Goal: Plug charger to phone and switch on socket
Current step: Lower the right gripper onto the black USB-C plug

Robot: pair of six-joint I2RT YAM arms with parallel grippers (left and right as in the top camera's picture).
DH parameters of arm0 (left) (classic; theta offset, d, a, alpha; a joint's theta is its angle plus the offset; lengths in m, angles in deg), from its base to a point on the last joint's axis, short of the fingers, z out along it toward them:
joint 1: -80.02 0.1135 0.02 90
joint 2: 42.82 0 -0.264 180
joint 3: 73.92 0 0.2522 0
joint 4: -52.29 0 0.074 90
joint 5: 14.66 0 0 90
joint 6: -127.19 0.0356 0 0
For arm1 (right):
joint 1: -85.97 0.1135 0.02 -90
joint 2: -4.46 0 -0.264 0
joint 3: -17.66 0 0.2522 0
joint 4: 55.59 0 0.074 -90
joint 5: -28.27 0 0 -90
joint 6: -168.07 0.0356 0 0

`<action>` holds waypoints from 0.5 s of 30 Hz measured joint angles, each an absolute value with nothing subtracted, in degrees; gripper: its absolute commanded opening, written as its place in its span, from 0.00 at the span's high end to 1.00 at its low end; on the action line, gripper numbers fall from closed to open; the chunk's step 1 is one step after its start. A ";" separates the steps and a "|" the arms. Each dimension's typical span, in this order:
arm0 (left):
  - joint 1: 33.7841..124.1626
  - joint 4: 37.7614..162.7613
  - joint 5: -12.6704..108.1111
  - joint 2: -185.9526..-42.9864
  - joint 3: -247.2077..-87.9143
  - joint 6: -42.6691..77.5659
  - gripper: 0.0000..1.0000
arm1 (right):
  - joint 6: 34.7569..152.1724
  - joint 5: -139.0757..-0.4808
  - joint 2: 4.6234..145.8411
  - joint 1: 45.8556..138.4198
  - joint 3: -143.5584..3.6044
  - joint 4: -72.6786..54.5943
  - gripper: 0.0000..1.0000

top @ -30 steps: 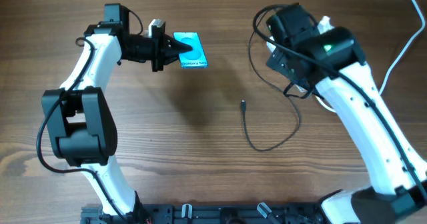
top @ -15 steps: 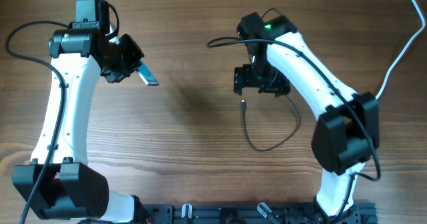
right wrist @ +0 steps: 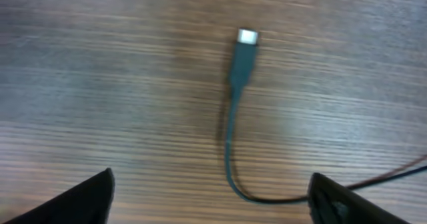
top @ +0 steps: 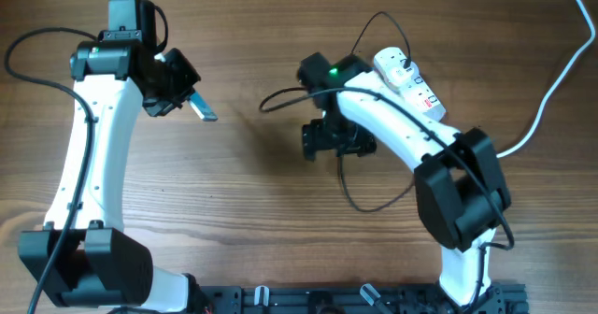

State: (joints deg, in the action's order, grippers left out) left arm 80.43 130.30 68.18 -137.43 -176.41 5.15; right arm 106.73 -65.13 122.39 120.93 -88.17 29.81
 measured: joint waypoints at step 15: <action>79.22 129.95 67.98 -138.04 -176.41 5.15 0.96 | 102.32 -62.31 122.39 121.24 -79.98 21.74 0.36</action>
State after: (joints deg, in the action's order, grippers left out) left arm 79.22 129.95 67.98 -138.04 -176.41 5.15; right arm 102.32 -62.31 122.39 121.24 -79.98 21.74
